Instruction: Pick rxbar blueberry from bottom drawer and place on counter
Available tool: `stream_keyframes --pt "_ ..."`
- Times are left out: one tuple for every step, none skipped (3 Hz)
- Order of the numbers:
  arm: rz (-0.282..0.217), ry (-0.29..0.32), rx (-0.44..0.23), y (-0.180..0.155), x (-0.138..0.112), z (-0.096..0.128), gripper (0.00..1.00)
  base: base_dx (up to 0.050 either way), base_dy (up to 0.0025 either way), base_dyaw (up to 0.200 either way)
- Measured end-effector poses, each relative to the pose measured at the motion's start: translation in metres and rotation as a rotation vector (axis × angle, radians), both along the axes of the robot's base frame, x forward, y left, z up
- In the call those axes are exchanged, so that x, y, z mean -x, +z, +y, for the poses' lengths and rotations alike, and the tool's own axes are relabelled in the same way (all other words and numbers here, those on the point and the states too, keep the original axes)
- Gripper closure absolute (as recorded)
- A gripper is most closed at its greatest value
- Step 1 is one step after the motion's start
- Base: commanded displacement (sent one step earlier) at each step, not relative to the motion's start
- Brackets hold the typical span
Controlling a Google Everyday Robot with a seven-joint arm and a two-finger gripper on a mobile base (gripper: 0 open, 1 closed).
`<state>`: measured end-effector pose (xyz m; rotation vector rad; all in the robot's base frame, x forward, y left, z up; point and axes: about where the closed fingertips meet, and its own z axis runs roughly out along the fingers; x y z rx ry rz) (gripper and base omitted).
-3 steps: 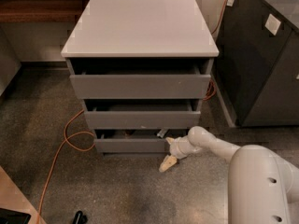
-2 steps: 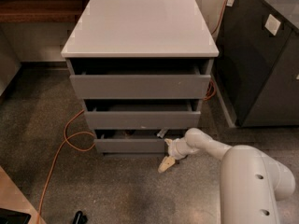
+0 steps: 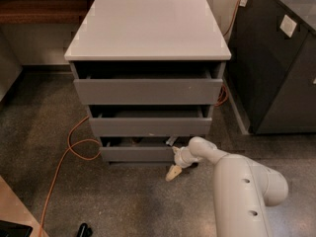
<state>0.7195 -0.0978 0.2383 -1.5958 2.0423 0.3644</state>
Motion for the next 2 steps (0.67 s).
stream_keyframes --pt "-0.033 -0.007 0.038 -0.019 -0.020 -0.010 0.00 0.000 0.00000 0.000" --pt "-0.084 -0.040 0.071 -0.026 -0.040 -0.033 0.00 0.000 0.00000 0.000"
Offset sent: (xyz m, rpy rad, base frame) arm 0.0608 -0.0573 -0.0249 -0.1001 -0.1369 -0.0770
